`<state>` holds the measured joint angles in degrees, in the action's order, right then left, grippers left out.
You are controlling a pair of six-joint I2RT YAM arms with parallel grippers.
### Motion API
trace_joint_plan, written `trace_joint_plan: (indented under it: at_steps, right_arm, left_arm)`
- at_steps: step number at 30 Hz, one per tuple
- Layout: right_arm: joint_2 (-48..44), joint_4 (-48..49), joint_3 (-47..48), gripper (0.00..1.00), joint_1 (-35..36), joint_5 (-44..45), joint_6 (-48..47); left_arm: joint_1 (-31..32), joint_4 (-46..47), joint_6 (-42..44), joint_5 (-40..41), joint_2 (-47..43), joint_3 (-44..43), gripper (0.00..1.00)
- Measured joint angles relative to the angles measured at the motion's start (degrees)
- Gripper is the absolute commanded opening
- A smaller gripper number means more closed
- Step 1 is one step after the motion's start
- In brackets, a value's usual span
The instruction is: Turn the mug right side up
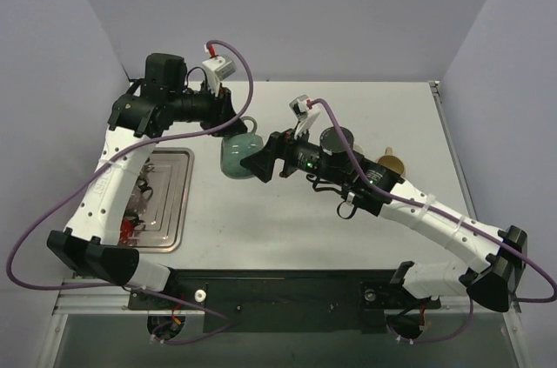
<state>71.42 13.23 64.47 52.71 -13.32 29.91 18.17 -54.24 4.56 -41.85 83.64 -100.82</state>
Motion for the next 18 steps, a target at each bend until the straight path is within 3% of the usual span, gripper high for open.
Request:
trace_joint_plan:
  at_steps: [5, 9, 10, 13, 14, 15, 16, 17, 18]
  right_arm:
    - [-0.9, 0.9, -1.8, 0.86, 0.0, 2.1, 0.5]
    - [-0.6, 2.2, -2.6, 0.72, 0.0, 0.8, 2.0]
    - [-0.3, 3.4, -2.6, 0.60, 0.0, -0.2, 2.3]
    - [0.5, 7.5, -2.7, 0.34, 0.0, -2.7, 4.2]
    - [0.6, 9.5, -3.1, 0.21, 0.1, -3.6, 5.0]
    - [0.6, 10.4, -3.3, 0.14, 0.2, -3.7, 5.6]
    - [0.5, 11.5, -3.8, 0.00, 0.2, -4.2, 6.3]
    - [0.5, 12.8, -4.1, 0.00, 0.3, -4.6, 6.0]
    - [0.4, 13.6, -4.3, 0.00, 0.5, -5.0, 6.5]
  left_arm:
    - [0.0, 1.3, -1.7, -0.4, -1.8, 0.0, 0.00]
    - [0.3, 3.5, -4.1, -1.6, -2.9, 0.1, 0.00]
    - [0.5, 4.4, -4.2, -1.7, -3.3, 0.3, 0.00]
    - [1.3, 6.8, -4.6, -2.0, -4.1, 1.0, 0.00]
    - [1.7, 7.7, -4.7, -2.1, -4.2, 1.3, 0.00]
    - [1.9, 8.5, -4.8, -2.2, -4.2, 1.6, 0.00]
    - [1.9, 9.1, -4.9, -2.5, -4.2, 1.8, 0.00]
    - [1.9, 9.8, -4.7, -2.6, -4.2, 2.0, 0.00]
    - [2.0, 10.8, -4.5, -2.7, -4.2, 2.5, 0.08]
